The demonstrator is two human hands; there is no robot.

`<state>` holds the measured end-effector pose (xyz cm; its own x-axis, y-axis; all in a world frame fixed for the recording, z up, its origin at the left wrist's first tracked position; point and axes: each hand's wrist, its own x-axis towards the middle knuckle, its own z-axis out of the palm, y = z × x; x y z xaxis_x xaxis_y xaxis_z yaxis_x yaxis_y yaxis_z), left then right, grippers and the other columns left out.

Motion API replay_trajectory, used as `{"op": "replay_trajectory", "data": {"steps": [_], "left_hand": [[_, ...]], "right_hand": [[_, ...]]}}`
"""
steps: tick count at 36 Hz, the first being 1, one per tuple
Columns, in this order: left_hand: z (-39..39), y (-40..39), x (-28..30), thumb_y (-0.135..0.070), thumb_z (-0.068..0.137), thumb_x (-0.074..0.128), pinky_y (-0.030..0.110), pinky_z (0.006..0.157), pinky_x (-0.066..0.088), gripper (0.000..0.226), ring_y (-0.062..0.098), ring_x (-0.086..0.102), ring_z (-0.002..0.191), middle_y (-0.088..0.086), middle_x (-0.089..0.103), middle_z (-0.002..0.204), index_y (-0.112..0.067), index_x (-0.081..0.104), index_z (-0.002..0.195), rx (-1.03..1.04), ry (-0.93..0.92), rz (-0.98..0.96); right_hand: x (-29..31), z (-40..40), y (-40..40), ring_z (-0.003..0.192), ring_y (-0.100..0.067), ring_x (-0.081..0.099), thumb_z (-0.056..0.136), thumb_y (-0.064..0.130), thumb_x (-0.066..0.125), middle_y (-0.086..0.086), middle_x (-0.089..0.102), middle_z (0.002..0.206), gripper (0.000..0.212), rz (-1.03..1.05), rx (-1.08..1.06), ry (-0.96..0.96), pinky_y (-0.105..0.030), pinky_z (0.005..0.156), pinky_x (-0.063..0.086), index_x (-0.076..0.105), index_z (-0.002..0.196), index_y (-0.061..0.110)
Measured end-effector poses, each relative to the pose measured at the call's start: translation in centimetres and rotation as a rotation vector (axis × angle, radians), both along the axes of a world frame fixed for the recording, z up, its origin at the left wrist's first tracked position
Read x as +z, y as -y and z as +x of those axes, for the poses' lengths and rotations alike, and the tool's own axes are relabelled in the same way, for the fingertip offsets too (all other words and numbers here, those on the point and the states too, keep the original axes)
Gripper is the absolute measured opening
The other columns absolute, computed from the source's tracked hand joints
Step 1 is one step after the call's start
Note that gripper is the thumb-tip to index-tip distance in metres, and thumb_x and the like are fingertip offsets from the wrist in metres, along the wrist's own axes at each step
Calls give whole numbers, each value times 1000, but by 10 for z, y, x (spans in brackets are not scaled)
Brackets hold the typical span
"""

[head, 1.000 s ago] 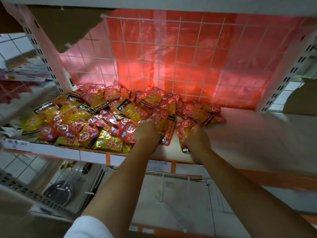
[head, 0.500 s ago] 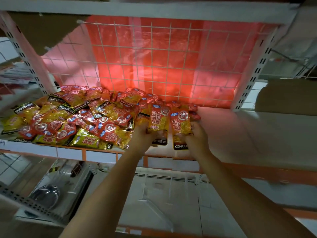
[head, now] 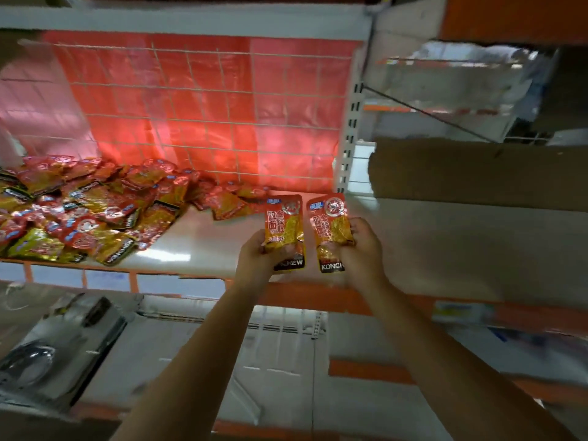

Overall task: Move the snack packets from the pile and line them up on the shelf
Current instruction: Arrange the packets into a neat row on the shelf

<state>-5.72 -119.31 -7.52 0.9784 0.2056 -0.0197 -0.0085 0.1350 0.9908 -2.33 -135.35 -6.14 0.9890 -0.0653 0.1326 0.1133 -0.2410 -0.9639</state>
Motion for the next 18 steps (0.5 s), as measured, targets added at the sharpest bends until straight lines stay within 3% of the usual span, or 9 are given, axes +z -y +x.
{"op": "replay_trajectory", "data": {"steps": [3, 9, 13, 18], "left_hand": [[-2, 42, 4, -3, 80, 67, 27, 60, 53, 26, 21, 68, 80, 5, 70, 92, -11, 63, 104, -12, -1, 9], [-5, 109, 12, -8, 82, 66, 26, 55, 51, 29, 22, 67, 83, 6, 69, 97, -11, 60, 111, -42, 21, 66], [-13, 150, 13, -9, 80, 68, 45, 78, 56, 37, 31, 67, 93, 12, 69, 105, -6, 59, 116, -48, 37, 49], [-38, 208, 13, -6, 75, 70, 37, 76, 57, 33, 21, 70, 85, 6, 71, 96, -9, 62, 108, -45, 41, 36]], "right_hand": [[3, -1, 38, 91, -23, 64, 71, -6, 71, -1, 64, 91, 37, 32, -16, 15, -37, 76, 53, 54, 93, 18], [12, -6, 106, 96, -21, 62, 75, 2, 73, -1, 63, 100, 33, 79, -39, 1, -35, 81, 53, 54, 98, 18], [15, -17, 145, 94, -18, 61, 75, 2, 73, 1, 62, 98, 32, 117, -57, 11, -29, 76, 51, 54, 97, 16], [13, -47, 195, 91, -21, 64, 72, -3, 71, -2, 65, 94, 33, 180, -64, 24, -32, 78, 52, 55, 89, 20]]}}
